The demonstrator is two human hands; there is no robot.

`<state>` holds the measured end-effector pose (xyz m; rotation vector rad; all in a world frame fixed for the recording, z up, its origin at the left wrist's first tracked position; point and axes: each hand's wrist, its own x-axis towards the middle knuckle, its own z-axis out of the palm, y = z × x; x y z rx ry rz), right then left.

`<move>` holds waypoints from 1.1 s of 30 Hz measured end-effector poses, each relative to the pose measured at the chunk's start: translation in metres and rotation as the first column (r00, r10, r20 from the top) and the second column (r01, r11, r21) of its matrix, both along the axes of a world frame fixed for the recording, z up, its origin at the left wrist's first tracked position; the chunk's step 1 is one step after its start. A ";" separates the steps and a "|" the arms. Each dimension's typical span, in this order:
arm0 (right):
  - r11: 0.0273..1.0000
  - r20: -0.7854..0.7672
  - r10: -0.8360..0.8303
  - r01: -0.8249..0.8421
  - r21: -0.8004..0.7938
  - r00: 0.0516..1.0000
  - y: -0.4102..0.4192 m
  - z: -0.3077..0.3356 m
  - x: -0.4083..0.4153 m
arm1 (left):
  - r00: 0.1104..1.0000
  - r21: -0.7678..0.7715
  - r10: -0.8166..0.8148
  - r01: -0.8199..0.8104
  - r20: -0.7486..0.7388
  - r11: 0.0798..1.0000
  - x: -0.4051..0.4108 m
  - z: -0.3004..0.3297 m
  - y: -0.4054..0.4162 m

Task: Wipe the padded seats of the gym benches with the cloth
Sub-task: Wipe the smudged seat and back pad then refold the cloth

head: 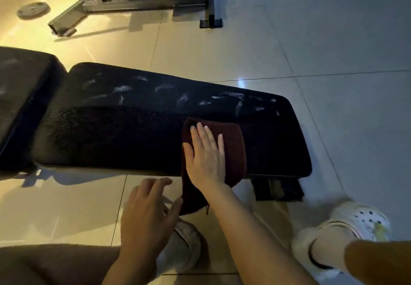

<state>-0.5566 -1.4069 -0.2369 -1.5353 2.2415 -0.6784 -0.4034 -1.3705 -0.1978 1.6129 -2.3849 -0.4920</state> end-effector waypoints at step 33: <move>0.920 -0.082 0.392 -0.391 0.027 0.916 -0.022 0.002 0.009 | 0.987 -0.356 0.082 -0.127 -0.138 0.926 -0.009 -0.020 -0.071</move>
